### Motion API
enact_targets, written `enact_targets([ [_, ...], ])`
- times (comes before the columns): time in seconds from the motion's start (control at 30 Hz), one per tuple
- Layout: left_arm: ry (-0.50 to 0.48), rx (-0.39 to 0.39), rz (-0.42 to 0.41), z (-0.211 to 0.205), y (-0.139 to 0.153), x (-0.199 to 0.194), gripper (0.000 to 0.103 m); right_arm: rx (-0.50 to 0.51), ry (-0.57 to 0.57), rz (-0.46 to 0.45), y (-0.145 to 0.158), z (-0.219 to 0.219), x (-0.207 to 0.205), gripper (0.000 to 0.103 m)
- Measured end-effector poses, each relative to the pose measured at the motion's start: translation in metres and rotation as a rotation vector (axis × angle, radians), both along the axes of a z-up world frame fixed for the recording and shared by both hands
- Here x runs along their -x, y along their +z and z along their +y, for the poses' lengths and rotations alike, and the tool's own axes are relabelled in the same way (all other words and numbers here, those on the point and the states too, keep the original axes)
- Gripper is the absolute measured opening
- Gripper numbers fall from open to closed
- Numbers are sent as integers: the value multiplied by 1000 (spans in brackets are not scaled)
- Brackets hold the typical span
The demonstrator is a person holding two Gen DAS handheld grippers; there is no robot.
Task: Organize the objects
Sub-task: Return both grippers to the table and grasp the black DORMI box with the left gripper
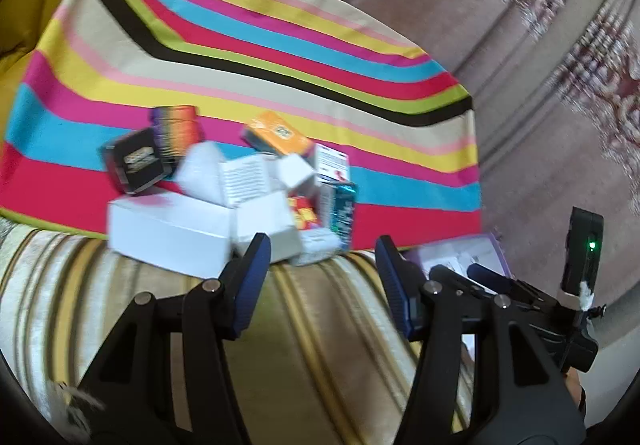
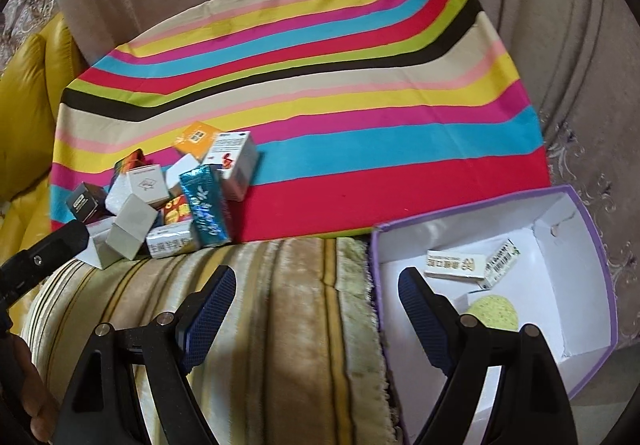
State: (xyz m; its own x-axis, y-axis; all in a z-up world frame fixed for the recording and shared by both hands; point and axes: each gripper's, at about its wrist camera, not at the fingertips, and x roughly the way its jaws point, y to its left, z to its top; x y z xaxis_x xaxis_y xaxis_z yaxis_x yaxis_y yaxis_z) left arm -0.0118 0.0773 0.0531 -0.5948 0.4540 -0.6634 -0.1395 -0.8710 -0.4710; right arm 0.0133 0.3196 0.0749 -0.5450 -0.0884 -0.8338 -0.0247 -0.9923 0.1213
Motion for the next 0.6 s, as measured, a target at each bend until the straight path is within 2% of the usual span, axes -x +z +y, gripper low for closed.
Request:
enact_targets([
  [0.23,109,16,11,-36,-1,-2,58,20,64,7,3,-28,13,85],
  [0.4,202,11,9,-60,-4,1,58,14,167,29,7,-61,20,85],
  [0.6,269,4,-12,-81,-11,6,58,18,273,43,9,-99,28,85],
])
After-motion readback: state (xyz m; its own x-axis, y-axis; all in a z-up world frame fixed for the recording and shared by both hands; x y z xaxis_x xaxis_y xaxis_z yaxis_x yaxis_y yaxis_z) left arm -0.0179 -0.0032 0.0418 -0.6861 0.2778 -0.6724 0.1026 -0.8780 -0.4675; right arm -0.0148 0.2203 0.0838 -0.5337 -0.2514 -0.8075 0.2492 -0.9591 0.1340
